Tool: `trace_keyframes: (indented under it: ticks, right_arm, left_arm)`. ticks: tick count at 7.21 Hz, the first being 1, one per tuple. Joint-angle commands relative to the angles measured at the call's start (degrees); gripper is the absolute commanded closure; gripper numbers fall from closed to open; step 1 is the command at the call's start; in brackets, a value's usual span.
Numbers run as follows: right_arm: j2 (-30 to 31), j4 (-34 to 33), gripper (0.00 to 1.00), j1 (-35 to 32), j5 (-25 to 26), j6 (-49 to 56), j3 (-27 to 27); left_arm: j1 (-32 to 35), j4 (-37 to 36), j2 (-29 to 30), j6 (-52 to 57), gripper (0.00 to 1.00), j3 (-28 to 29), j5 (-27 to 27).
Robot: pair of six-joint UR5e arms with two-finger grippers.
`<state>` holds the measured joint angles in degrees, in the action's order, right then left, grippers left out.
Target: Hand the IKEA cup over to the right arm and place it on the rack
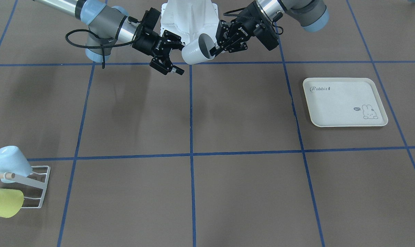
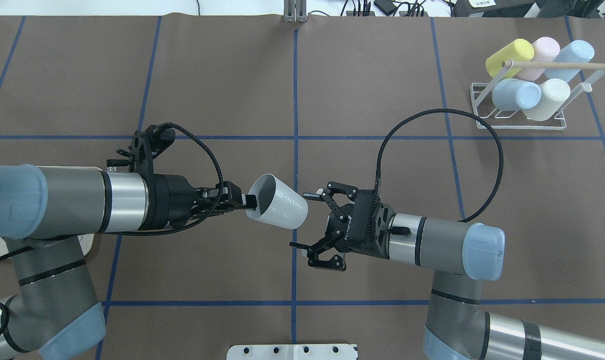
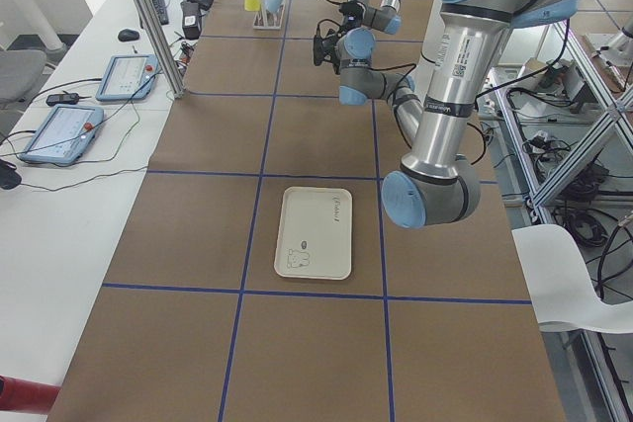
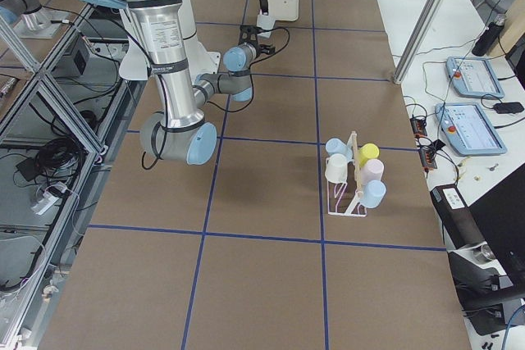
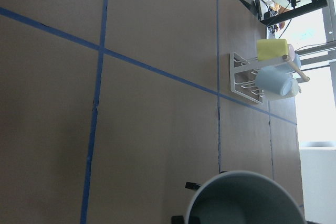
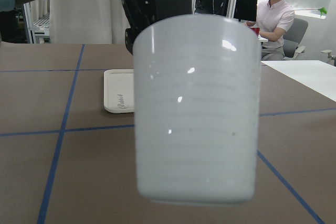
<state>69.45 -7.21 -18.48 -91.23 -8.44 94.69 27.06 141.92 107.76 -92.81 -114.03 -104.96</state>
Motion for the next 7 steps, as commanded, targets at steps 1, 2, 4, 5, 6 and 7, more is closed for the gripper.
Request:
trace_keyframes:
  ticks: [1, 2, 4, 5, 6, 7]
  right_arm:
    - [-0.71, 0.01, 0.02, -0.15, 0.0, 0.0, 0.06]
    - [-0.81, 0.01, 0.02, -0.15, 0.0, 0.0, 0.06]
    - [-0.81, 0.01, 0.02, -0.15, 0.0, 0.0, 0.06]
    - [-0.89, 0.01, 0.01, -0.15, 0.0, 0.0, 0.15]
    - [-0.98, 0.01, 0.02, -0.15, 0.0, 0.0, 0.15]
    - [-0.98, 0.01, 0.02, -0.15, 0.0, 0.0, 0.15]
  left_arm:
    - [-2.01, 0.02, 0.09, 0.0, 1.0, 0.13, 1.32]
    - [-2.45, 0.02, 0.09, 0.0, 1.0, 0.22, 1.94]
    - [-2.45, 0.02, 0.52, 0.09, 1.0, 1.35, 2.04]
    - [-2.45, 0.02, 0.53, 0.09, 1.0, 1.88, 2.04]
    - [-2.45, 0.02, 0.53, 0.26, 1.0, 2.06, 2.04]
    - [-2.45, 0.02, 0.53, 0.27, 1.0, 2.06, 2.04]
